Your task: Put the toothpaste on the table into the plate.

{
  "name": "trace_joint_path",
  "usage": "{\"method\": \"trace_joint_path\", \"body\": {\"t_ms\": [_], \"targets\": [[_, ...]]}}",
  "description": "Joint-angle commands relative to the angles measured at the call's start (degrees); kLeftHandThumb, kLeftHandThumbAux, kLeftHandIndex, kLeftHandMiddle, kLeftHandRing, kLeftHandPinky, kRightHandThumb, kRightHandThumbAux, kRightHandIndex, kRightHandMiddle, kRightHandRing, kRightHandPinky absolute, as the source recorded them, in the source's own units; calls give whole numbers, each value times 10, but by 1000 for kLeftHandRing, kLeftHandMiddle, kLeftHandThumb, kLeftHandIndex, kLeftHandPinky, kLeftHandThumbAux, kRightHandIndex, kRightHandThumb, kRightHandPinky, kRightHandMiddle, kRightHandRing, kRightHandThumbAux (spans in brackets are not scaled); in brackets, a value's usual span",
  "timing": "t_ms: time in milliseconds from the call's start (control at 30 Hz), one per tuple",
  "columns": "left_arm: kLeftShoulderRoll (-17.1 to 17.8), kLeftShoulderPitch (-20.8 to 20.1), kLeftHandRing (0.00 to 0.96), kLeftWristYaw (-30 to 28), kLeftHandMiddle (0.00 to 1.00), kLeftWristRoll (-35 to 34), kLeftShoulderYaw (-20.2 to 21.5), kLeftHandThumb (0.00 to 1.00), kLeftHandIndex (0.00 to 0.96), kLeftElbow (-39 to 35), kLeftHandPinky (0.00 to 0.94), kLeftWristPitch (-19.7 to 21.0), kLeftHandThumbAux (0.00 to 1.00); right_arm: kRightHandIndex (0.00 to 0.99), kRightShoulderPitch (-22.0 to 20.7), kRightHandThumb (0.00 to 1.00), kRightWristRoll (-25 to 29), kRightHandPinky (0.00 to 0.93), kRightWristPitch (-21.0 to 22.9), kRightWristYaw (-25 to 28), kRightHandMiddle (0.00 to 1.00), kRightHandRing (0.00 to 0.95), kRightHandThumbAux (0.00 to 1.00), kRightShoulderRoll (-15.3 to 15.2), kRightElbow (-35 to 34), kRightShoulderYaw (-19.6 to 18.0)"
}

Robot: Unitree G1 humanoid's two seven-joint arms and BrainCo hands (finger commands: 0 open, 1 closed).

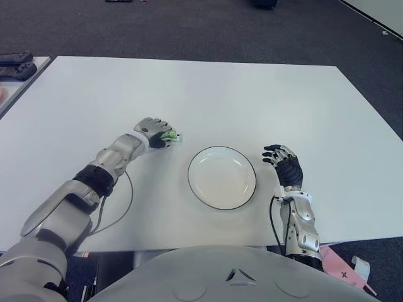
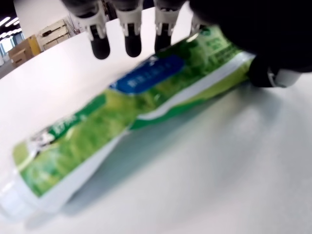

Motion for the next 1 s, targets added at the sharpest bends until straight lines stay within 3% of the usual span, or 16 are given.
{"method": "trace_joint_path", "body": {"t_ms": [33, 100, 200, 400, 500, 600, 800, 1000], "targets": [[-6, 56, 218, 11, 199, 8, -30, 561, 136, 36, 317, 1, 312, 423, 1, 713, 1, 471, 9, -3, 445, 464, 731, 3, -4, 1], [2, 77, 274, 24, 273, 4, -18, 611, 244, -2, 363, 17, 333, 422, 1, 713, 1, 474, 9, -2, 445, 466, 731, 3, -4, 2], [-7, 85, 362, 55, 382, -5, -6, 666, 365, -1, 415, 32, 355, 422, -1, 712, 2, 478, 8, 0, 446, 468, 731, 2, -2, 1], [-9, 99, 568, 88, 577, -18, 6, 716, 493, -15, 585, 44, 396, 422, -1, 713, 0, 471, 8, 0, 445, 467, 732, 0, -2, 2], [-8, 100, 660, 97, 654, -20, 8, 723, 456, -16, 683, 40, 588, 422, -1, 712, -1, 479, 9, -1, 448, 470, 732, 0, -1, 1], [-7, 100, 717, 110, 704, -23, 9, 726, 445, -13, 752, 36, 653, 423, -1, 712, 2, 482, 9, -1, 450, 472, 731, 1, -2, 0], [-10, 101, 796, 125, 786, -32, 13, 734, 444, -9, 850, 33, 685, 423, -2, 712, 4, 478, 8, 0, 450, 471, 731, 2, -2, 0], [-9, 98, 837, 130, 837, -38, 13, 734, 444, -4, 872, 28, 693, 422, -2, 712, 3, 474, 8, 0, 447, 468, 732, 1, -1, 0]]}}
